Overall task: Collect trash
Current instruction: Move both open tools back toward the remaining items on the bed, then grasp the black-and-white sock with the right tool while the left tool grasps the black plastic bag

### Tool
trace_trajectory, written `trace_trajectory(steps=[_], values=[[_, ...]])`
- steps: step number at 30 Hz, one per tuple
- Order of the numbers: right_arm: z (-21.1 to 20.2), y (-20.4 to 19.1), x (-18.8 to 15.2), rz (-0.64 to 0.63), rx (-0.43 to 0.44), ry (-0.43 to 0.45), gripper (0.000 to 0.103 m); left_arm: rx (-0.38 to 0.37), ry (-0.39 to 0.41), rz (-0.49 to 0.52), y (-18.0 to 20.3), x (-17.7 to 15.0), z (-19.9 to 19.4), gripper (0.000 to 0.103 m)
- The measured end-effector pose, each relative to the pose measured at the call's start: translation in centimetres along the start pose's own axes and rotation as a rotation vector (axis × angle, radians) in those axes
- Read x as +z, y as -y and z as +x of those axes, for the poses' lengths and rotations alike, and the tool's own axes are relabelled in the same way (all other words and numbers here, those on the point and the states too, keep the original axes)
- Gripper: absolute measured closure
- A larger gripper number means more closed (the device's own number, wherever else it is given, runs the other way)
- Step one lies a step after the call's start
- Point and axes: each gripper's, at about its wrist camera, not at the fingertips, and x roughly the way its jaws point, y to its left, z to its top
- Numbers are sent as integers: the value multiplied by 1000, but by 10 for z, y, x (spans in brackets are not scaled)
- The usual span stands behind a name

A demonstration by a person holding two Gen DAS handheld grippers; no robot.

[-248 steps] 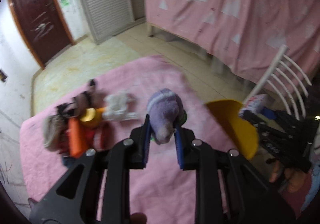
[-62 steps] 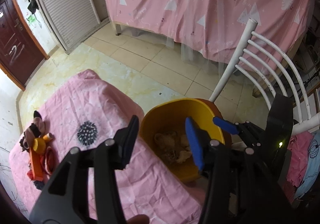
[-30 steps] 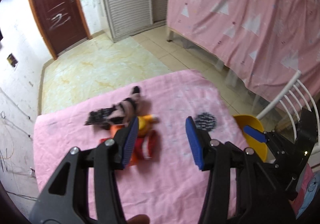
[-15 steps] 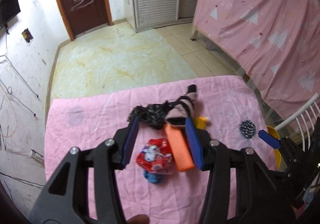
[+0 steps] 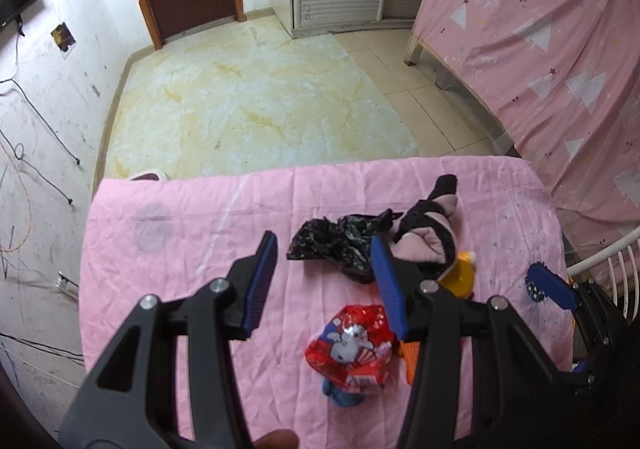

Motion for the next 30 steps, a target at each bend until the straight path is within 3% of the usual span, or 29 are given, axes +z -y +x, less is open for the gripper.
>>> trace_trajectory(steps=[12,18,19,21,30], values=[[19,4,10,-9,24,-10,45,-10,-62,-21,4,10,37,57],[24,6,16,-11,32,-11,45,-56,-123,-46,6,7,61,57],[25,6,17,-12,34,-12,45,-67,-124,-49,5,7,62,67],[28,5,19,-15,38,-15,45,-85,-121,-46,6,5,62,75],[38,-9,28,-44,57,-20,45,-100,-102,-72,-1,6,53,86]])
